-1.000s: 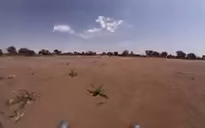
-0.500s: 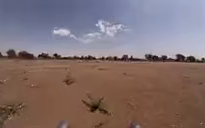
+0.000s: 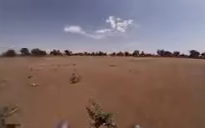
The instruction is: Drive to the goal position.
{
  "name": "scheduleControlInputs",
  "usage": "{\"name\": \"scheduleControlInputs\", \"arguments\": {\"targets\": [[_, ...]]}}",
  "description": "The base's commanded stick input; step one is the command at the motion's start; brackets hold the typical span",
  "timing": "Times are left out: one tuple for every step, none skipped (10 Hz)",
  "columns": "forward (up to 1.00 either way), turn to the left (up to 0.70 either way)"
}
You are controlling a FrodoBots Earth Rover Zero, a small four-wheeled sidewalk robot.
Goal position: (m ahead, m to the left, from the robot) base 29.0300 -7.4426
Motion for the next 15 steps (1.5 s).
{"name": "scheduleControlInputs", "arguments": {"targets": [[0.70,0.00],[0.70,0.00],[0.70,0.00],[0.70,0.00],[0.70,0.00],[0.70,0.00],[0.70,0.00],[0.70,0.00],[0.70,0.00],[0.70,0.00],[0.70,-0.04],[0.70,-0.11],[0.70,-0.18],[0.70,-0.25],[0.70,-0.32]]}}
